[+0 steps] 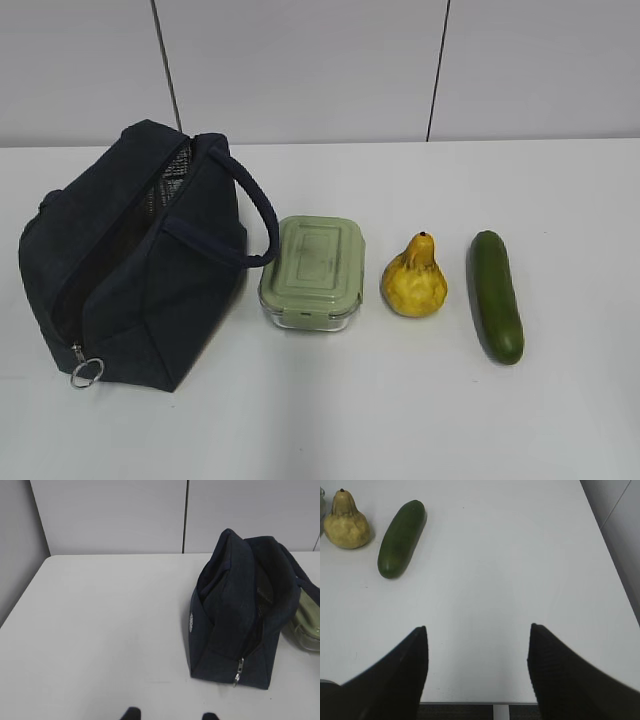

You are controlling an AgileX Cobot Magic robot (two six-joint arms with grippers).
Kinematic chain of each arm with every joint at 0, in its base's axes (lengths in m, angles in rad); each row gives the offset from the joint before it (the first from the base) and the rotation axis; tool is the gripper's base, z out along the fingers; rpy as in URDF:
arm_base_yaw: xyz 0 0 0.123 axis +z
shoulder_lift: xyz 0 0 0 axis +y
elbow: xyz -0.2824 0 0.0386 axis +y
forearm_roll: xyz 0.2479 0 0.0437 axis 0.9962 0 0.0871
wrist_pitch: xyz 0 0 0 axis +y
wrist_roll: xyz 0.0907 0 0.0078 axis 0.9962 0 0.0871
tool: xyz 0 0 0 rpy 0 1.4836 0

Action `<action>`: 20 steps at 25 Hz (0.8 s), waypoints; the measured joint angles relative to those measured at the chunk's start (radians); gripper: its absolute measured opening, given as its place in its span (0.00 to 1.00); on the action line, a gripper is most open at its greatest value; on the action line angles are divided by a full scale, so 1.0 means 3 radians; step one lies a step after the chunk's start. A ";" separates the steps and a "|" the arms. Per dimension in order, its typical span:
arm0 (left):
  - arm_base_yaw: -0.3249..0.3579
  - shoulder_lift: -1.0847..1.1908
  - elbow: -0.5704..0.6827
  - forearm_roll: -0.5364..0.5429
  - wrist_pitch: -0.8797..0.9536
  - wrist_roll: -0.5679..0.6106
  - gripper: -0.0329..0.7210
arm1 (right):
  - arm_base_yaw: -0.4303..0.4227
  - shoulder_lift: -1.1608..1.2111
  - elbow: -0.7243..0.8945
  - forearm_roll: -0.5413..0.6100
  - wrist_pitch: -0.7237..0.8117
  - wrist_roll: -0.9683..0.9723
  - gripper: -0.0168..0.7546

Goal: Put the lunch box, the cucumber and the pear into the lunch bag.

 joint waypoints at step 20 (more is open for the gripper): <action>-0.0905 0.1392 -0.0614 -0.0533 -0.0456 -0.0006 0.41 | 0.0076 0.0944 -0.0217 0.0102 -0.0487 0.0218 0.66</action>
